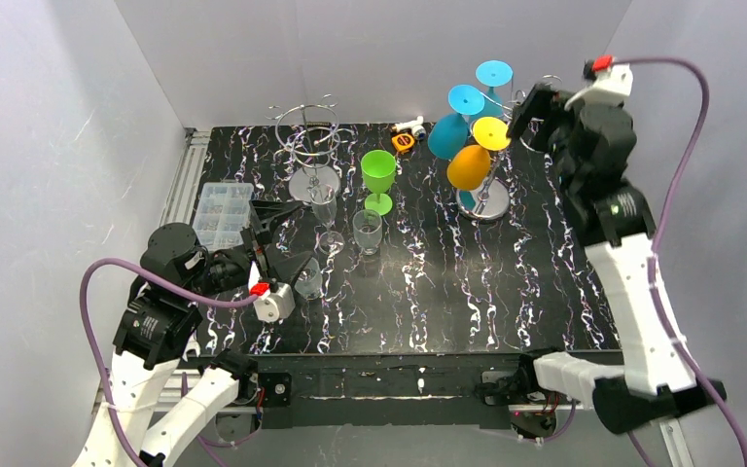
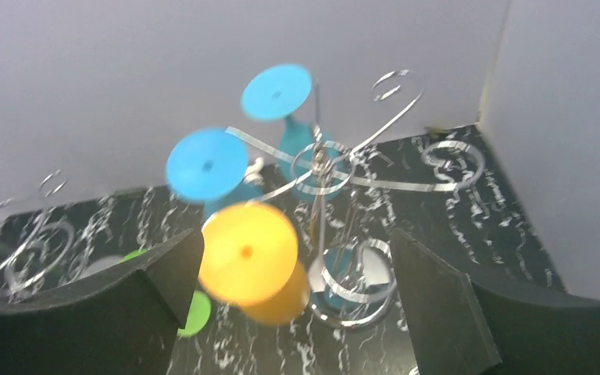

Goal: Place the wine glass upside down on the wine glass rack

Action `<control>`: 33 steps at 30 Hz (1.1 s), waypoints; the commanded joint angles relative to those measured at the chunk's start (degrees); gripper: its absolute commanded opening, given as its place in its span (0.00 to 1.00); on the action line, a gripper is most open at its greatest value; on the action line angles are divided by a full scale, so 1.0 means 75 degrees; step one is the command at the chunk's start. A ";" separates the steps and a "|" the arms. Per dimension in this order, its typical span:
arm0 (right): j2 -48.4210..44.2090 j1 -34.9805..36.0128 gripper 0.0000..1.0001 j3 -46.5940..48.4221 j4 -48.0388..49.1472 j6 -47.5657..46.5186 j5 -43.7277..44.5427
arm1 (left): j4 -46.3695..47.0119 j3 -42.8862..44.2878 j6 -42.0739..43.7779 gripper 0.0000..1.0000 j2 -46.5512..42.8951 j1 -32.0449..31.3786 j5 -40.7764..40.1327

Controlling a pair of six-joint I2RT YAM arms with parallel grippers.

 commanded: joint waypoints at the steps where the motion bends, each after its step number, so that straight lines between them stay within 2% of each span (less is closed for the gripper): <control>1: 0.1443 -0.0535 0.97 0.1672 -0.1490 -0.0076 0.0584 | -0.0134 -0.0018 -0.0119 0.98 -0.0091 0.0016 0.0145; 6: 0.2862 -0.1595 0.93 0.3847 -0.2201 -0.0457 -0.0246 | -0.0329 -0.0003 -0.0117 0.98 -0.0168 0.0009 0.0064; 8: 0.3708 -0.1670 0.91 0.5044 -0.2844 -0.0578 -0.0466 | -0.0370 0.0012 -0.0120 0.98 -0.0175 0.0012 0.0087; 10: 0.4117 -0.1671 0.89 0.5575 -0.3210 -0.0656 -0.0862 | -0.0394 0.0018 -0.0123 0.98 -0.0175 0.0014 0.0082; 15: 0.3765 -0.1682 0.87 0.4702 -0.2750 -0.0937 -0.1063 | -0.0430 0.0030 -0.0128 0.98 -0.0164 0.0011 0.0070; 19: 0.3534 -0.1708 0.88 0.4288 -0.2544 -0.1179 0.0092 | -0.0460 0.0041 -0.0137 0.98 -0.0160 0.0020 0.0093; 22: 0.3537 -0.1940 0.86 0.4270 -0.2477 -0.1052 0.0438 | -0.0489 0.0066 -0.0186 0.98 -0.0152 0.0016 0.0061; 27: 0.3801 -0.2543 0.82 0.4298 -0.2342 -0.0591 0.0318 | -0.0533 0.0082 -0.0213 0.98 -0.0186 0.0014 0.0025; 33: 0.4099 -0.3382 0.80 0.3923 -0.1973 0.0242 -0.1019 | -0.0612 0.0144 -0.0194 0.98 -0.0178 0.0020 0.0008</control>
